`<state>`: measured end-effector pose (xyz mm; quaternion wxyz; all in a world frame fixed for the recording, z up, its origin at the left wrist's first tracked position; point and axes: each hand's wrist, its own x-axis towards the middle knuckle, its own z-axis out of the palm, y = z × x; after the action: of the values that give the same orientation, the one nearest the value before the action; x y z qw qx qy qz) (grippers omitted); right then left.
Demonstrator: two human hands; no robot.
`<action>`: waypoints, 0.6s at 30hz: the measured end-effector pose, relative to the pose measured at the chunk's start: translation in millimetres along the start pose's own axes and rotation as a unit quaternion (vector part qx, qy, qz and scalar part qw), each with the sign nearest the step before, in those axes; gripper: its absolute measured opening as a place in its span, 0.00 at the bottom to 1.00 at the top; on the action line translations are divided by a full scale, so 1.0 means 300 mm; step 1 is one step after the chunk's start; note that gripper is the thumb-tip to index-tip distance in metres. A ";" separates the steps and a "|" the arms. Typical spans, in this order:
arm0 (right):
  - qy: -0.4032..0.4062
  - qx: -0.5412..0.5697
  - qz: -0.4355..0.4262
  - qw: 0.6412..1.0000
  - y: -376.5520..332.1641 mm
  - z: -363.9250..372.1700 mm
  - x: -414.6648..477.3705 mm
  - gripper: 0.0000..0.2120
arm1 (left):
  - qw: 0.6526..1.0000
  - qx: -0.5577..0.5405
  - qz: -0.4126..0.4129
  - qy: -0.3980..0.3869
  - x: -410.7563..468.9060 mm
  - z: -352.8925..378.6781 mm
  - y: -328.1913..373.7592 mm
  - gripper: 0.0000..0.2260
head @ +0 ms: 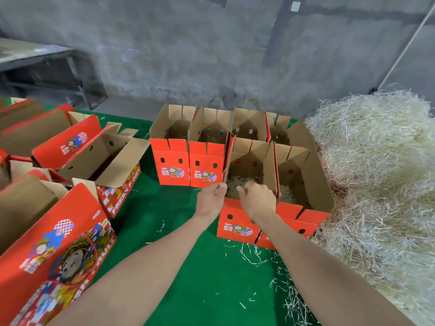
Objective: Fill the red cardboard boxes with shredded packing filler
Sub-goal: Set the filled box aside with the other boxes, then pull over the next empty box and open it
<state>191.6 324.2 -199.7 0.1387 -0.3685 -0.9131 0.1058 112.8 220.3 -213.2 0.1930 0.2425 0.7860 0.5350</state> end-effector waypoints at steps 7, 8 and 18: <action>0.140 0.033 -0.116 0.983 -0.223 -0.036 -0.010 0.12 | 0.967 0.123 0.203 0.093 -0.094 -0.297 0.054 0.13; 0.139 0.052 -0.152 0.977 -0.299 -0.037 -0.019 0.12 | 0.962 0.139 0.195 0.132 -0.106 -0.372 0.049 0.15; -0.066 0.102 -0.393 0.912 -1.016 0.113 -0.262 0.13 | 0.932 0.210 -0.015 0.294 -0.326 -1.143 -0.218 0.03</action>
<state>38.5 50.6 -155.3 0.1456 0.0437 -0.9754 0.1599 -12.6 -113.9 -148.8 -0.0945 0.0977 0.9053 0.4024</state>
